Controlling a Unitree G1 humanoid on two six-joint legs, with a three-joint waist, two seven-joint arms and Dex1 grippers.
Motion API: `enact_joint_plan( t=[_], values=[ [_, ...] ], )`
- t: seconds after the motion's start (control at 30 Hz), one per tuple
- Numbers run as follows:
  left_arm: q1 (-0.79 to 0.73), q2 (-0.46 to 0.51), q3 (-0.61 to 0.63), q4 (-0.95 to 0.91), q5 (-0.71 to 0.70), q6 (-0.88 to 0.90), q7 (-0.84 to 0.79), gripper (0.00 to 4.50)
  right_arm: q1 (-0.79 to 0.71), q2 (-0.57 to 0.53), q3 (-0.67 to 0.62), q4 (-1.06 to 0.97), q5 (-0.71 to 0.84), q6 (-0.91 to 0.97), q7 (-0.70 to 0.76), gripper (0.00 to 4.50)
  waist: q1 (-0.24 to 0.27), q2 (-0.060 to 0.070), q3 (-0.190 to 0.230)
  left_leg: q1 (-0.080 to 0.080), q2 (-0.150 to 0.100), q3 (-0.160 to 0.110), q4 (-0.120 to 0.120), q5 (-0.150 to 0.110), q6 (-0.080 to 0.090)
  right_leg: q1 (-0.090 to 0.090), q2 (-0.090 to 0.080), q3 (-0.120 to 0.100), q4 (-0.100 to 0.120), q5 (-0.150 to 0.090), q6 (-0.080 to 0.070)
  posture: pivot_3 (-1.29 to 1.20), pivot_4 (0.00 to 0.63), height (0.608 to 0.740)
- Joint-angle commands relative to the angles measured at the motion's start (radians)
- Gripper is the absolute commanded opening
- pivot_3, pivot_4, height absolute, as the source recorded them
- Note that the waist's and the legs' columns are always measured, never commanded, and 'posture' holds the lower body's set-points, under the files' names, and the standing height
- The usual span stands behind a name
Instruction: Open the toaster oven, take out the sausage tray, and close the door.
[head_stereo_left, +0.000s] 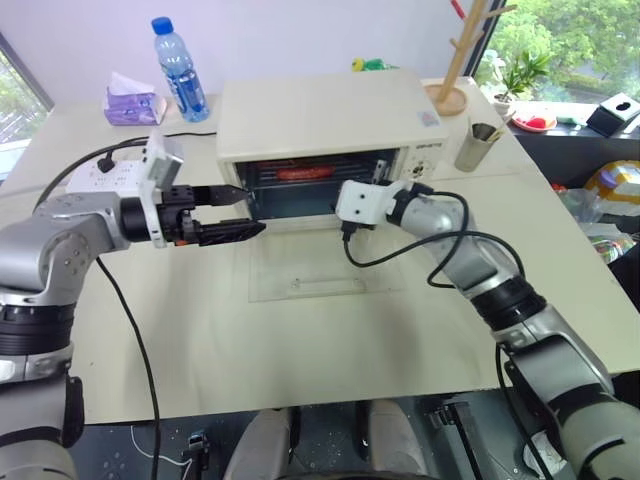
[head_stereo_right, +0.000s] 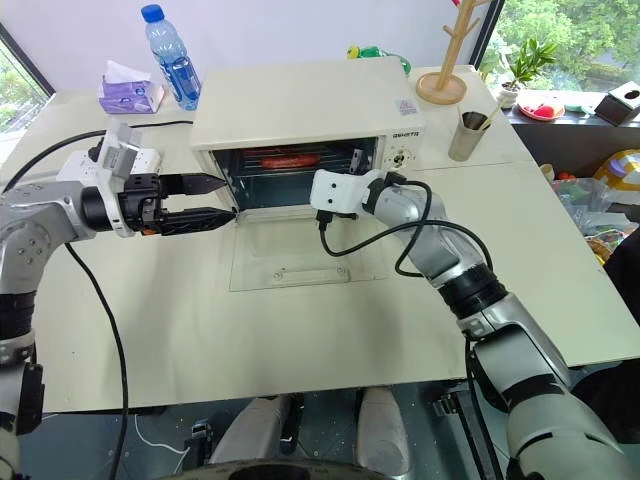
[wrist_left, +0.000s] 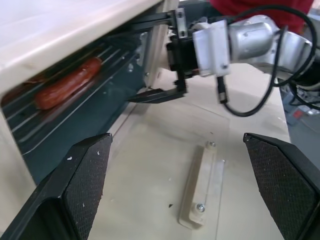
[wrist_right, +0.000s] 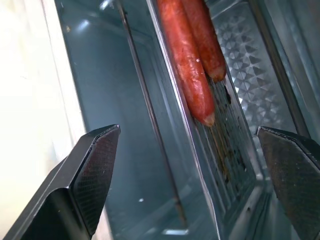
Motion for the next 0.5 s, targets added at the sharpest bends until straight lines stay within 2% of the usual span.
enact_joint_plan(
  t=[0.03,0.37,0.47,0.5],
  values=[
    [-0.041,-0.002,-0.006,0.021,0.017,-0.029,-0.024,4.46,-0.059,0.031,-0.004,0.073,-0.056,-0.036,-0.038,4.50,0.000,0.000,0.000,0.000,0.000,0.000,0.000,0.000,0.000,0.000,0.000,0.000,0.000,0.000,0.000,0.00,0.150,0.739],
    [-0.072,-0.023,-0.036,0.079,0.062,-0.065,-0.065,4.46,-0.138,0.105,-0.004,0.294,-0.139,-0.084,-0.096,4.50,-0.004,0.000,0.000,0.000,0.000,0.000,-0.001,0.003,-0.005,-0.001,0.001,0.001,0.000,0.000,0.000,0.00,0.150,0.739],
    [-0.071,-0.033,-0.043,0.103,0.084,-0.083,-0.071,4.50,-0.144,0.114,-0.003,0.319,-0.149,-0.106,-0.098,3.59,-0.009,0.000,0.000,0.000,0.001,0.000,-0.001,0.003,-0.005,-0.001,0.002,0.001,0.000,0.000,-0.001,0.00,0.150,0.739],
    [-0.070,-0.036,-0.046,0.111,0.090,-0.089,-0.073,4.50,-0.143,0.116,-0.006,0.321,-0.149,-0.111,-0.098,3.08,-0.013,0.000,0.000,0.000,0.001,0.000,-0.001,0.003,-0.006,-0.001,0.002,0.001,0.000,0.000,-0.001,0.00,0.150,0.739]
  ],
)
